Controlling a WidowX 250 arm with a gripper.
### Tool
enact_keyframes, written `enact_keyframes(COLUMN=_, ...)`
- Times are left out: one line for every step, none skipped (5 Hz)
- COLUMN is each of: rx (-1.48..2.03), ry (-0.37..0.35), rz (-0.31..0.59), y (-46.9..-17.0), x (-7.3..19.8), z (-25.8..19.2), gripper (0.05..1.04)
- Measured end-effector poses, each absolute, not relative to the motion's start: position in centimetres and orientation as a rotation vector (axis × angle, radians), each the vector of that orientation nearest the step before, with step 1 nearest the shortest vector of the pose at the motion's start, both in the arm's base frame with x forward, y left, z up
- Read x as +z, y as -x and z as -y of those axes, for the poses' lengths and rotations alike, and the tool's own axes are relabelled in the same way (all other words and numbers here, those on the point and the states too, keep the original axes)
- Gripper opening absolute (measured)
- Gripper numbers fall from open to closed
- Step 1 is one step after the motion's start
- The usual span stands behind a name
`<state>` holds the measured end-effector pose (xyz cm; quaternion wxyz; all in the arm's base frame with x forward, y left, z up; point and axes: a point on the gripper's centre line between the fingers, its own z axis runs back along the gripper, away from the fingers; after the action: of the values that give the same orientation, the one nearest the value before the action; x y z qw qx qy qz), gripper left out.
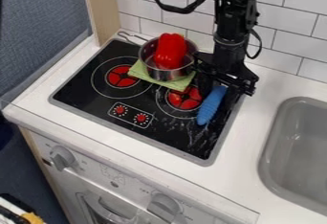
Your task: Moved the spoon to the left burner
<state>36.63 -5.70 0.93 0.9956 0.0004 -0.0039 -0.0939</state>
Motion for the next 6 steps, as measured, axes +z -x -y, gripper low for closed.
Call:
enact_keyframes(rx=-0.199, ry=-0.03, rz=-0.002, y=-36.5, x=1.0, z=5.9, gripper=0.414)
enact_keyframes(rx=-0.225, ry=-0.091, rz=-0.024, y=-36.1, x=1.2, z=6.2, gripper=0.371)
enact_keyframes(rx=-0.276, ry=-0.07, rz=-0.068, y=-35.3, x=2.1, z=6.1, gripper=0.37)
enact_keyframes(rx=-0.259, ry=-0.03, rz=0.004, y=-34.7, x=8.2, z=2.6, gripper=0.37)
enact_keyframes(rx=-0.196, ry=-0.038, rz=0.014, y=-32.7, x=12.3, z=-3.1, gripper=0.37)
enact_keyframes(rx=-0.189, ry=-0.079, rz=0.0, y=-29.8, x=12.7, z=-7.0, gripper=0.37)
